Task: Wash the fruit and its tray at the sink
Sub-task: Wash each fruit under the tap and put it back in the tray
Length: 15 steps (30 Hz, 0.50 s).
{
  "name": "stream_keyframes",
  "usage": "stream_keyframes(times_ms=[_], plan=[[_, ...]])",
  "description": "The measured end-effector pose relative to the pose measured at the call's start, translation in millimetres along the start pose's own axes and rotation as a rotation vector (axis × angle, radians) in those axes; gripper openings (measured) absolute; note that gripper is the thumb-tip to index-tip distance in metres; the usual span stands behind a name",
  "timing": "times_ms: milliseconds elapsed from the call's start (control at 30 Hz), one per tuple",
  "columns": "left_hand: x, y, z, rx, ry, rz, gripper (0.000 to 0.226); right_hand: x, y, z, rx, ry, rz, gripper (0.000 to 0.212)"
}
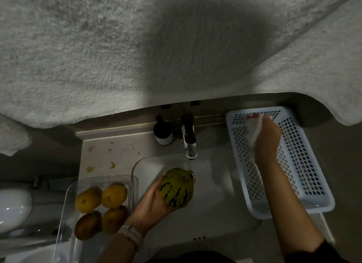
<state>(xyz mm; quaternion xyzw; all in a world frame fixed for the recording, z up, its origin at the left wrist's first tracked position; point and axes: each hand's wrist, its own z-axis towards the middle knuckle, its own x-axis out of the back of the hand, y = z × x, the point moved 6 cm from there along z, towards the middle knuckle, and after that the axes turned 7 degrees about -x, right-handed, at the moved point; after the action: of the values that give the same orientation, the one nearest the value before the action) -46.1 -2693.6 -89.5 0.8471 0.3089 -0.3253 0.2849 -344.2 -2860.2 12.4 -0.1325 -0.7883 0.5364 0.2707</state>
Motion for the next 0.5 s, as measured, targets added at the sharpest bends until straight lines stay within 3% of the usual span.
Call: stream_keyframes(times_ms=[100,233,500], plan=[[3.8,5.1,-2.2,-0.033,0.013,-0.011,0.053,-29.9,-2.7,15.6,0.148,0.053,-0.298,0.043],[8.0,9.8,-2.7,-0.052,0.040,-0.038,0.052,-72.6,15.4,15.6,0.366,-0.010,-0.620,0.037],[10.1,19.7,2.0,-0.100,0.081,-0.069,0.053,-88.9,43.5,15.5,0.318,-0.095,-0.999,0.087]])
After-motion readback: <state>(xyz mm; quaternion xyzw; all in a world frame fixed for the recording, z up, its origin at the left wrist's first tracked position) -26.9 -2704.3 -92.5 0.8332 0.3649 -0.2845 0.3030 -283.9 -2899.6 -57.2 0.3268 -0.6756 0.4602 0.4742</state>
